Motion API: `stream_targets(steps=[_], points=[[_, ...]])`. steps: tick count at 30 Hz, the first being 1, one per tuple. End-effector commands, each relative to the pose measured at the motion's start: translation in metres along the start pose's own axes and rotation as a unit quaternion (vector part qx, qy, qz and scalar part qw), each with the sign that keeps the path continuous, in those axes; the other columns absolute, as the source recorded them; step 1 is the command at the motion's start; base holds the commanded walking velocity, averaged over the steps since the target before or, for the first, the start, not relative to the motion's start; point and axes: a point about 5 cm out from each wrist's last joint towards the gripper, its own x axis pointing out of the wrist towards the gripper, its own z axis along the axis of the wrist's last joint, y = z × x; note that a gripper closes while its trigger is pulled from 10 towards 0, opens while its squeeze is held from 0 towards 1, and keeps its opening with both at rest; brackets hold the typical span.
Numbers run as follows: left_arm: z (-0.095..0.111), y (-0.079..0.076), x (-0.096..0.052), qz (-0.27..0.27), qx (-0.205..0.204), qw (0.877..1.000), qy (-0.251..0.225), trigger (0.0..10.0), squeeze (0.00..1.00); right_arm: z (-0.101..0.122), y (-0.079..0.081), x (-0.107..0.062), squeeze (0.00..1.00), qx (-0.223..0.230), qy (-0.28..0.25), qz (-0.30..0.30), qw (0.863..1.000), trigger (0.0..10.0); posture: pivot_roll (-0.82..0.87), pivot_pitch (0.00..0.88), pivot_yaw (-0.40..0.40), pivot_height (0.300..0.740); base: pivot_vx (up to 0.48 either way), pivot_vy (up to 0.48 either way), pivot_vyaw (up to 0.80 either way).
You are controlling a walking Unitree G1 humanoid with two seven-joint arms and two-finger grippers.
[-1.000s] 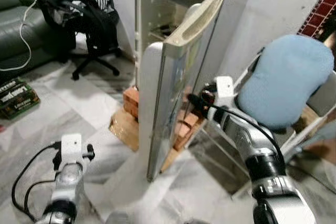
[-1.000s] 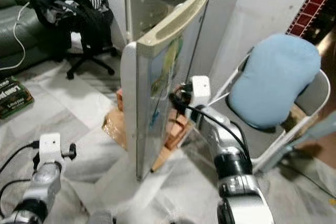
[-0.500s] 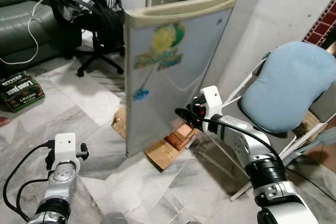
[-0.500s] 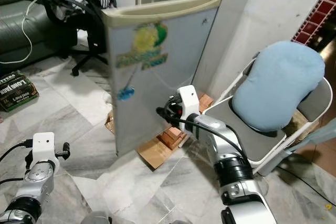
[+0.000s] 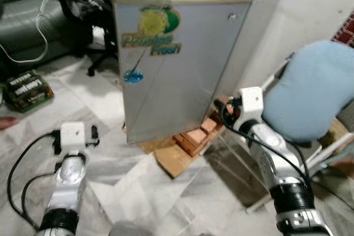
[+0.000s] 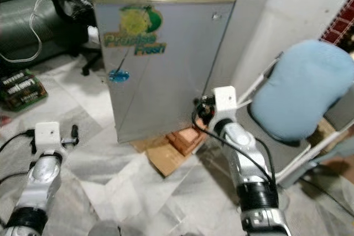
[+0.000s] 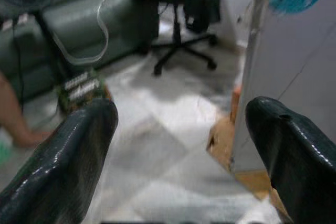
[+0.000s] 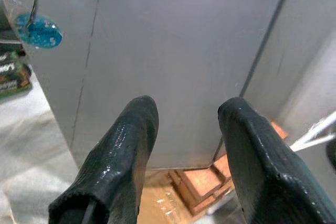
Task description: Restocking fridge
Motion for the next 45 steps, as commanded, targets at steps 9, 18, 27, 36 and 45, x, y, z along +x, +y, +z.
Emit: stream_targets(steps=[9,18,27,36,45], points=[[0.035,-0.038,-0.018,-0.093,-0.028,0.993,-0.062,10.0,0.00,-0.010,-0.003,-0.006,0.00,0.026,-0.003,-0.039,0.999,10.0,0.03,0.000,-0.058,0.740,0.000,0.480,-0.53],[0.060,-0.049,-0.018,-0.117,-0.041,0.989,-0.081,10.0,0.00,-0.011,-0.002,-0.004,0.00,0.026,-0.006,-0.059,0.998,10.0,0.04,0.000,-0.059,0.740,0.000,0.480,-0.80],[0.081,-0.063,-0.022,-0.141,-0.056,0.983,-0.101,10.0,0.00,-0.013,0.000,-0.008,0.00,0.011,0.002,-0.060,0.998,10.0,0.01,0.000,-0.041,0.740,0.000,0.480,-0.29],[0.087,-0.072,-0.032,-0.168,-0.059,0.979,-0.100,10.0,0.00,-0.017,-0.006,-0.015,0.00,0.021,0.008,-0.073,0.997,10.0,0.02,0.000,-0.046,0.740,0.000,0.480,0.00],[0.081,-0.076,-0.033,-0.168,-0.076,0.980,-0.078,10.0,0.00,-0.020,-0.010,-0.017,0.00,0.021,0.020,-0.074,0.997,10.0,0.00,0.000,-0.064,0.740,0.000,0.480,-0.43]])
